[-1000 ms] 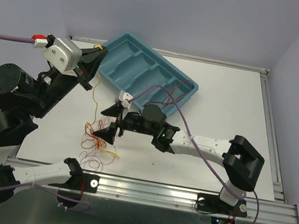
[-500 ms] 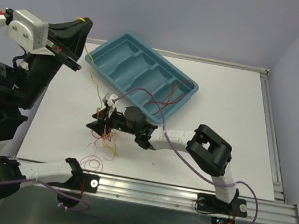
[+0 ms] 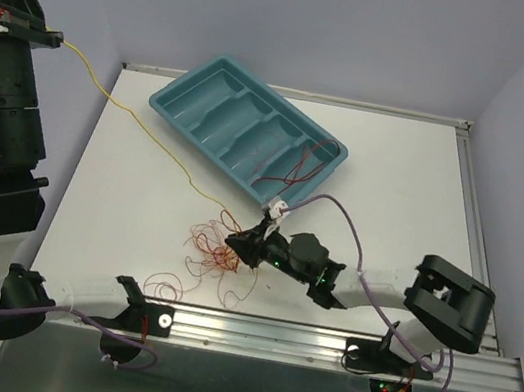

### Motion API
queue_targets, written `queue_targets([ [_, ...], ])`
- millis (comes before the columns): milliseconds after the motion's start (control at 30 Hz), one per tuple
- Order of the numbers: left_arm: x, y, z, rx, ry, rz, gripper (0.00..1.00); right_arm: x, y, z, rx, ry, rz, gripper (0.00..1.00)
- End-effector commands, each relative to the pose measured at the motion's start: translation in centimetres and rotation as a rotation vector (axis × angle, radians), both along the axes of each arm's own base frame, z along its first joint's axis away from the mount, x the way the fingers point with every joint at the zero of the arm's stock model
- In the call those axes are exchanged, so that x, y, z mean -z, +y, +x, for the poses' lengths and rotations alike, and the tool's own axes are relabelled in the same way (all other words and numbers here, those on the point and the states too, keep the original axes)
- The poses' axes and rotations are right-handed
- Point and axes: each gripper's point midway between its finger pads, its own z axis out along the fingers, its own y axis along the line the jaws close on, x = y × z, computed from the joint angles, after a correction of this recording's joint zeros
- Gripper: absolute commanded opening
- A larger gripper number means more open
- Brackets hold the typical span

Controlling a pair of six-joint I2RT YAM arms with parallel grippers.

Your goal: Untangle the cables

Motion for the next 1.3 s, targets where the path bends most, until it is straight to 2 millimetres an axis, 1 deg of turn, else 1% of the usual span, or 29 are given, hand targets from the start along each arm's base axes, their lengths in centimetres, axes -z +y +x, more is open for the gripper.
queue_targets([
  [0, 0.6, 2.9, -0.3, -0.215, -0.004, -0.043, 0.00, -1.7, -4.9, 1.3, 0.220, 0.072, 0.003, 0.15],
  [33, 1.3, 2.8, 0.1, -0.259, 0.019, -0.010, 0.00, -1.7, -6.9, 2.1, 0.333, 0.118, -0.045, 0.15],
  [67, 1.2, 3.6, -0.5, -0.283, -0.008, -0.045, 0.00, -1.6, -7.9, 2.5, 0.377, 0.134, -0.082, 0.15],
  [100, 1.7, 3.2, 0.0, -0.302, 0.005, -0.026, 0.00, -1.6, -9.3, 3.1, 0.453, 0.141, -0.114, 0.15],
  [200, 2.4, 3.3, 0.3, -0.341, 0.032, -0.021, 0.00, -2.3, -13.4, 3.2, 0.594, 0.199, -0.148, 0.15],
  [233, 3.3, 2.8, 0.9, -0.341, 0.055, 0.004, 0.00, -3.1, -15.9, 3.3, 0.678, 0.213, -0.138, 0.15],
  [267, 4.1, 1.9, 1.6, -0.326, 0.076, 0.031, 0.00, -3.8, -16.9, 3.2, 0.705, 0.211, -0.124, 0.17],
  [300, 5.9, 0.1, 3.1, -0.310, 0.113, 0.091, 0.00, -4.2, -18.1, 3.3, 0.740, 0.204, -0.121, 0.17],
  [333, 6.6, -0.4, 3.2, -0.283, 0.118, 0.121, 0.00, -5.4, -19.3, 2.8, 0.747, 0.208, -0.089, 0.17],
  [367, 8.1, -1.9, 4.3, -0.256, 0.161, 0.198, 0.00, -6.1, -19.7, 2.7, 0.744, 0.199, -0.074, 0.17],
  [400, 10.4, -4.8, 5.8, -0.166, 0.182, 0.257, 0.00, -6.5, -19.7, 2.3, 0.714, 0.195, -0.065, 0.17],
  [467, 13.3, -6.7, 6.7, -0.084, 0.230, 0.322, 0.00, -7.7, -20.4, 1.9, 0.698, 0.168, -0.061, 0.17],
  [500, 16.5, -9.1, 7.8, 0.004, 0.316, 0.393, 0.00, -9.2, -20.5, 1.7, 0.673, 0.147, -0.037, 0.17],
  [533, 18.6, -11.7, 8.4, 0.104, 0.340, 0.466, 0.00, -9.9, -20.3, 1.4, 0.643, 0.129, -0.040, 0.17],
  [567, 20.3, -13.2, 8.4, 0.180, 0.366, 0.508, 0.00, -10.3, -20.5, 1.4, 0.635, 0.092, -0.073, 0.17],
  [600, 24.6, -15.6, 8.6, 0.290, 0.462, 0.599, 0.00, -11.3, -19.9, 1.2, 0.595, 0.069, -0.081, 0.16],
  [633, 26.3, -16.9, 8.4, 0.363, 0.483, 0.632, 0.00, -11.8, -19.8, 1.3, 0.589, 0.041, -0.094, 0.16],
  [667, 28.5, -19.1, 7.3, 0.497, 0.501, 0.709, 0.00, -12.0, -19.8, 1.6, 0.587, 0.004, -0.131, 0.16],
  [700, 30.1, -20.3, 6.7, 0.574, 0.514, 0.749, 0.00, -12.3, -19.6, 1.6, 0.574, -0.017, -0.151, 0.16],
  [733, 32.5, -22.6, 5.3, 0.721, 0.521, 0.815, 0.00, -12.9, -18.9, 1.6, 0.546, -0.039, -0.167, 0.16],
  [767, 34.8, -23.6, 4.4, 0.797, 0.562, 0.877, 0.00, -13.2, -18.9, 1.8, 0.543, -0.072, -0.192, 0.16],
  [800, 36.4, -24.4, 3.5, 0.872, 0.578, 0.931, 0.00, -13.6, -18.7, 1.9, 0.536, -0.087, -0.200, 0.16],
  [867, 40.5, -26.4, 1.4, 1.055, 0.630, 1.051, 0.02, -14.3, -17.8, 1.6, 0.477, -0.127, -0.212, 0.16],
  [933, 42.6, -27.4, 0.8, 1.136, 0.665, 1.095, 0.07, -14.9, -16.9, 1.0, 0.419, -0.147, -0.199, 0.15],
  [967, 43.9, -27.9, 1.2, 1.147, 0.703, 1.108, 0.09, -15.3, -16.6, 0.8, 0.397, -0.158, -0.181, 0.15],
  [1067, 45.9, -28.8, 1.2, 1.192, 0.719, 1.152, 0.10, -15.0, -16.2, 0.6, 0.371, -0.185, -0.161, 0.15],
  [1133, 47.0, -29.1, 0.1, 1.263, 0.705, 1.165, 0.11, -14.9, -16.3, 0.9, 0.390, -0.187, -0.153, 0.14],
  [1233, 46.8, -28.9, -0.9, 1.291, 0.633, 1.156, 0.12, -14.4, -16.5, 1.2, 0.419, -0.170, -0.157, 0.12],
  [1267, 46.6, -29.0, -1.0, 1.291, 0.599, 1.151, 0.15, -14.2, -16.5, 1.2, 0.419, -0.167, -0.159, 0.11],
])
